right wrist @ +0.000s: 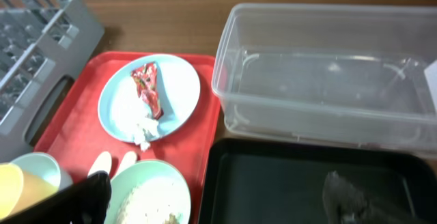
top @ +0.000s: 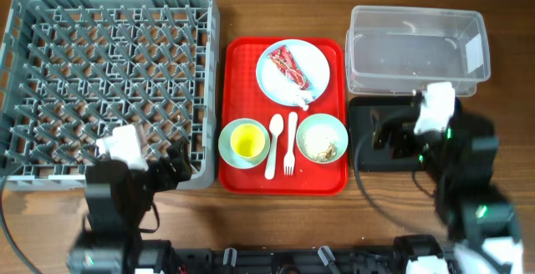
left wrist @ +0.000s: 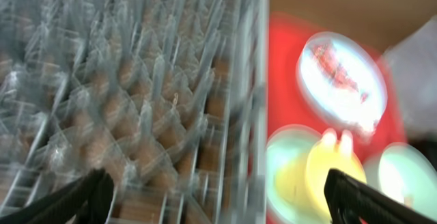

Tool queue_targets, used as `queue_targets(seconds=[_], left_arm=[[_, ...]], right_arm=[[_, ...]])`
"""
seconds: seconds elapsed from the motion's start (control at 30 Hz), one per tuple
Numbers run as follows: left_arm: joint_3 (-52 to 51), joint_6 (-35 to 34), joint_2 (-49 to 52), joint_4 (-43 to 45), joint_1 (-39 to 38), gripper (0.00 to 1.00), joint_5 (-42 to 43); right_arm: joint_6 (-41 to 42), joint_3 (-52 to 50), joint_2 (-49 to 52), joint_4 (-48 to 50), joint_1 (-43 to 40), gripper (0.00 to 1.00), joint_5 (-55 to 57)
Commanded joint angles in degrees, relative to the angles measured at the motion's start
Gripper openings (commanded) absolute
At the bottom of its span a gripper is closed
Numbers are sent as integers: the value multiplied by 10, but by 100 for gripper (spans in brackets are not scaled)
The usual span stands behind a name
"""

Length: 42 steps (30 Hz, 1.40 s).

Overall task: Sort waste into correct bins and load items into the dishwasher rack
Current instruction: 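Move the right gripper to the red wrapper on the white plate, then grasp the red wrapper and drop it into the clear plastic bin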

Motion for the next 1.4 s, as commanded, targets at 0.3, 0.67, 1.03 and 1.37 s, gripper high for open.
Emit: queue_targets(seconds=[0.3, 0.67, 1.03, 1.37], left_arm=[[197, -1, 236, -118, -3, 100, 22], [197, -1, 236, -119, -3, 100, 22], [197, -1, 236, -123, -3, 100, 22], [197, -1, 236, -123, -3, 100, 22]], right_arm=[[-41, 299, 353, 10, 113, 90, -114], [-10, 299, 638, 76, 229, 66, -7], [20, 299, 686, 103, 229, 9, 29], [64, 304, 461, 118, 56, 15, 153]])
